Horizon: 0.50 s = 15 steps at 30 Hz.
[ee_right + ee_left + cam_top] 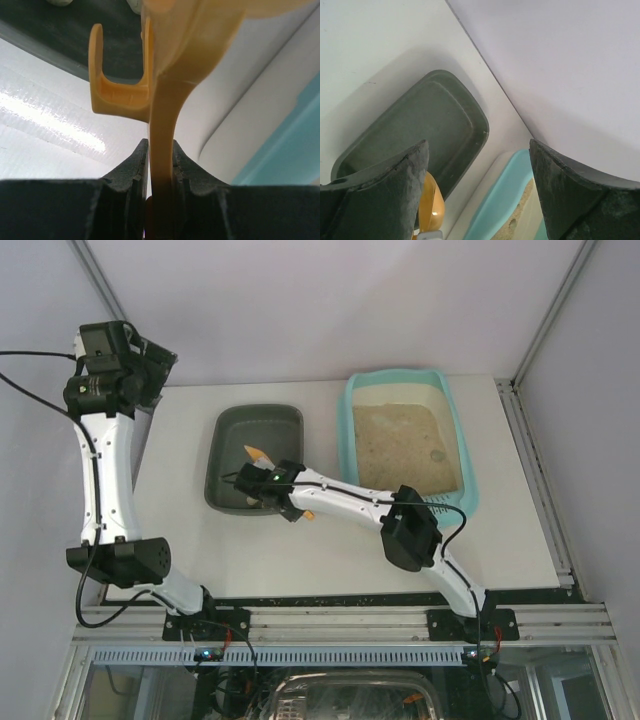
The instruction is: Clean the litter box
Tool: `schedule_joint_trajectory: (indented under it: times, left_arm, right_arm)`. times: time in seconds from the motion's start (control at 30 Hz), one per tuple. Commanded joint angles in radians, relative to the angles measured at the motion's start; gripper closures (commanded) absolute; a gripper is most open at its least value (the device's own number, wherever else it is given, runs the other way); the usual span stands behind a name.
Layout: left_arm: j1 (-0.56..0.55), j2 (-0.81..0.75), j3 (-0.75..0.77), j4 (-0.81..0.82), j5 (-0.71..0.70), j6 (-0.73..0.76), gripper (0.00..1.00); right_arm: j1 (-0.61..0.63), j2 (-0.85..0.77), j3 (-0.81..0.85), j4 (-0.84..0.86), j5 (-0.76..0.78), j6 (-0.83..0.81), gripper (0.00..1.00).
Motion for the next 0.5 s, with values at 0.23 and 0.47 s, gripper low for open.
schedule_joint_trajectory:
  times: [0.23, 0.47]
  left_arm:
    - [0.013, 0.037, 0.168, 0.012, -0.010, 0.009, 0.15]
    - [-0.055, 0.034, -0.063, 0.245, 0.270, -0.024, 0.15]
  right_arm:
    - [-0.019, -0.026, 0.039, 0.002, 0.182, -0.019, 1.00]
    - [-0.127, -0.310, 0.062, -0.090, -0.082, 0.101, 1.00]
